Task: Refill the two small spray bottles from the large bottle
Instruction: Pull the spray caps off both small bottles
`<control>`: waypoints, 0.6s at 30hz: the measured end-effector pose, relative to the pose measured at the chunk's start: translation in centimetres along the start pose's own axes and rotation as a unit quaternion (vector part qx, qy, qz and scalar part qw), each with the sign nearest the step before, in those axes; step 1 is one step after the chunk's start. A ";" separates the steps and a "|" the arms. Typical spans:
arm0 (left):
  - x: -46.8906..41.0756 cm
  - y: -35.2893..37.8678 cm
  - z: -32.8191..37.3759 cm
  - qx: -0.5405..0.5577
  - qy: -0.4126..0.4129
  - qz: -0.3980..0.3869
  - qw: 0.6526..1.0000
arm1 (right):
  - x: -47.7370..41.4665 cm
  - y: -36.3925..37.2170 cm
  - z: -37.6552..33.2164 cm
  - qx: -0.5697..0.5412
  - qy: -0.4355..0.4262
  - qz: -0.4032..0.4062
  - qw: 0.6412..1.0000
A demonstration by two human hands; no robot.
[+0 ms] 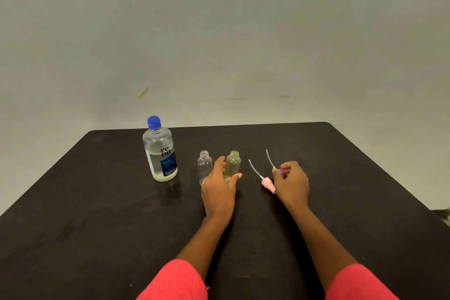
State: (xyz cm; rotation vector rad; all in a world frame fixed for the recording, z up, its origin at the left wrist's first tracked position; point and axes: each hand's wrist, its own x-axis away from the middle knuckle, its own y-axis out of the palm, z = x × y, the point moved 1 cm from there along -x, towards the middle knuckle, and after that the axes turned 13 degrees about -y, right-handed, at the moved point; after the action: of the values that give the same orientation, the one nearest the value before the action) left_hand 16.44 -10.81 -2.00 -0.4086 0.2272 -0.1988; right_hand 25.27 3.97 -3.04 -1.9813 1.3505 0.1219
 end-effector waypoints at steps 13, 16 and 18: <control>1.1 -1.2 0.1 0.071 -0.020 0.023 0.997 | 0.0 0.1 0.1 0.016 -0.005 0.003 1.000; 1.6 -1.9 0.1 0.063 0.006 0.044 0.997 | -0.1 0.4 0.4 0.017 0.001 0.007 1.000; 1.6 -2.4 0.1 0.050 0.036 0.071 0.996 | -0.2 0.5 0.5 0.010 0.007 0.009 1.000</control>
State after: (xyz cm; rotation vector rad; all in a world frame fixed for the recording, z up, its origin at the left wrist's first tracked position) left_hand 17.65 -13.32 -1.25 -0.2847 0.3151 -0.0841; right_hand 24.88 4.34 -3.59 -1.9573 1.3750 0.1030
